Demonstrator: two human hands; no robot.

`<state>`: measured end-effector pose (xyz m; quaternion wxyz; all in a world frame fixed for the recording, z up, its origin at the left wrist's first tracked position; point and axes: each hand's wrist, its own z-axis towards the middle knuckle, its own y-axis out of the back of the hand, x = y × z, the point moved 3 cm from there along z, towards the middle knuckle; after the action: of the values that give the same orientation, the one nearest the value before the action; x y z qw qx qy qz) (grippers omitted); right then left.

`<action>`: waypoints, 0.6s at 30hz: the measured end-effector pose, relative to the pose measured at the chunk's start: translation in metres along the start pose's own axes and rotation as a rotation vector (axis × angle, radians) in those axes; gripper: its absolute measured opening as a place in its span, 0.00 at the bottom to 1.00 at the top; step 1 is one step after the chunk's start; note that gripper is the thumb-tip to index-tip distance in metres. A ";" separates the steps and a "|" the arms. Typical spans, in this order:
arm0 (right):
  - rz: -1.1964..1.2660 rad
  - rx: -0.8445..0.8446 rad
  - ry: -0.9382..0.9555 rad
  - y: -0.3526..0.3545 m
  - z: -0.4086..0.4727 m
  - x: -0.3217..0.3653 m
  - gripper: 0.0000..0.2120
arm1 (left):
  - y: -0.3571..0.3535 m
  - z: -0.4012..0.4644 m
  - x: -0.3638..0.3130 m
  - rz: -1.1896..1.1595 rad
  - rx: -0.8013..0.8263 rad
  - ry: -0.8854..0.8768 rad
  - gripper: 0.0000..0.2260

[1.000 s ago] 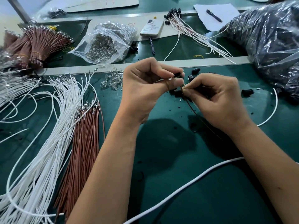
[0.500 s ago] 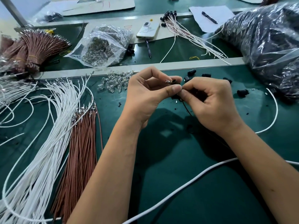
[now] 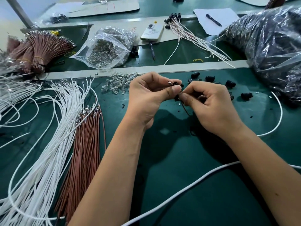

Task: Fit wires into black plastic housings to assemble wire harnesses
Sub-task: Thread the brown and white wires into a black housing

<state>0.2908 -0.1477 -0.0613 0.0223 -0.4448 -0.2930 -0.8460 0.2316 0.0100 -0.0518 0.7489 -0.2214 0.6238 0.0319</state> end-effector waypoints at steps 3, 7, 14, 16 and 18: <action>-0.145 -0.064 0.046 0.002 -0.001 0.006 0.06 | 0.000 0.000 0.001 0.028 -0.065 -0.002 0.12; -0.323 -0.125 0.127 0.002 0.000 0.016 0.11 | 0.001 0.002 0.002 0.017 -0.175 -0.027 0.13; -0.324 -0.161 0.156 0.001 -0.001 0.017 0.05 | -0.004 0.003 0.007 0.042 -0.151 -0.019 0.11; -0.300 -0.179 0.153 0.003 -0.002 0.017 0.05 | -0.005 0.003 0.007 0.041 -0.056 -0.018 0.10; -0.288 -0.189 0.156 0.005 -0.002 0.016 0.06 | -0.005 0.003 0.007 0.039 0.014 -0.012 0.11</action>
<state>0.2809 -0.1488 -0.0473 -0.1182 -0.3314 -0.2704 -0.8961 0.2377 0.0051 -0.0563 0.7533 -0.2038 0.6238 0.0435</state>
